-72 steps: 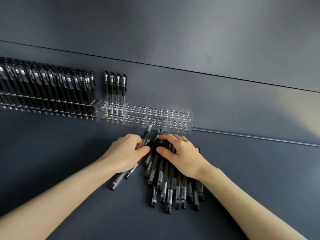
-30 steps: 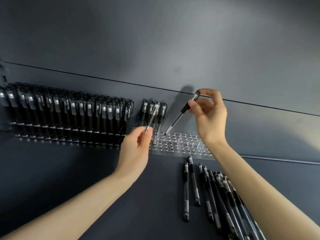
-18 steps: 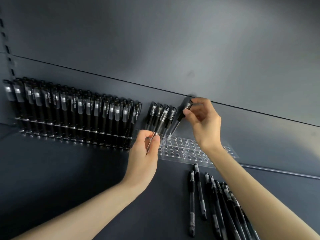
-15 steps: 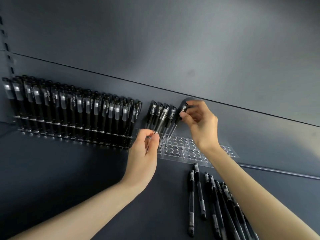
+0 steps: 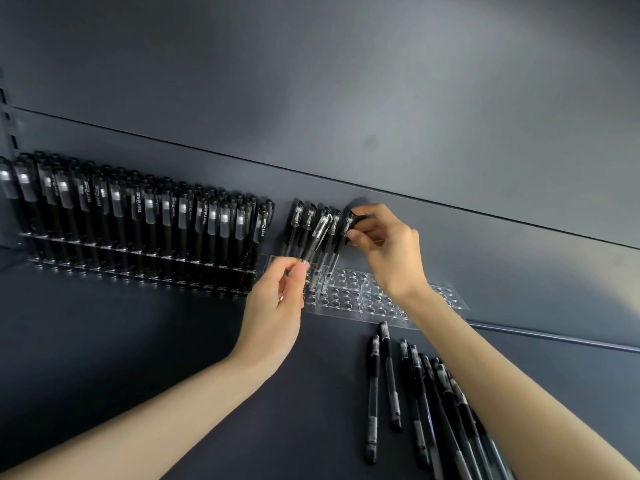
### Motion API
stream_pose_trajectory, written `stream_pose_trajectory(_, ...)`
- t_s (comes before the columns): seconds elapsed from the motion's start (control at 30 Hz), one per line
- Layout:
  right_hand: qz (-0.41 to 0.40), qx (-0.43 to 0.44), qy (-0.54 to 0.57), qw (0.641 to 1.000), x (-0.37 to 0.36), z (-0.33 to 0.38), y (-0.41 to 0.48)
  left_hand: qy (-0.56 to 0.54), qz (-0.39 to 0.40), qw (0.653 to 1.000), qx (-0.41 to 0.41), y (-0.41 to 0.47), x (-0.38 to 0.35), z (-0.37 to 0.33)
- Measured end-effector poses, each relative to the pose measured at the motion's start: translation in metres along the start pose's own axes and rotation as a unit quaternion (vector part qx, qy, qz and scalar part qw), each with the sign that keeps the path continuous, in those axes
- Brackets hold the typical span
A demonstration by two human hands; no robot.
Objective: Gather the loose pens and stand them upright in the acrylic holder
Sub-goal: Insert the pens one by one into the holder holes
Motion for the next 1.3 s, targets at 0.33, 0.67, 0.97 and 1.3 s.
stream_pose_trajectory(0.33, 0.071, -0.068, 0.247, 0.964, 0.01, 0.02, -0.038, -0.025, 0.094, 0.995, 0.016, -0.012, -0.02, -0.001)
stream_pose_trajectory(0.67, -0.107, -0.022, 0.168, 0.98, 0.052, 0.015, -0.013, 0.417, 0.073, 0.873, -0.243, -0.011, -0.015, 0.001)
stream_pose_trajectory(0.97, -0.125, 0.016, 0.093, 0.988, 0.033, 0.004, -0.002, 0.552, 0.125, 0.784, -0.253, -0.008, -0.022, 0.022)
stream_pose_trajectory(1.3, -0.039, 0.022, 0.012, 0.999, 0.008, -0.008, -0.004, 0.56, 0.134, 0.781, -0.243, -0.007, -0.022, 0.018)
Point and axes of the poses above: each hand's wrist, its own y-axis towards the middle knuckle, its own x-axis out of the back of the hand, z = x × y, the point moved 5 cm from there along y, towards the middle knuckle, and after that the axes turned 1 degree about -y, right-handed, at the moved point
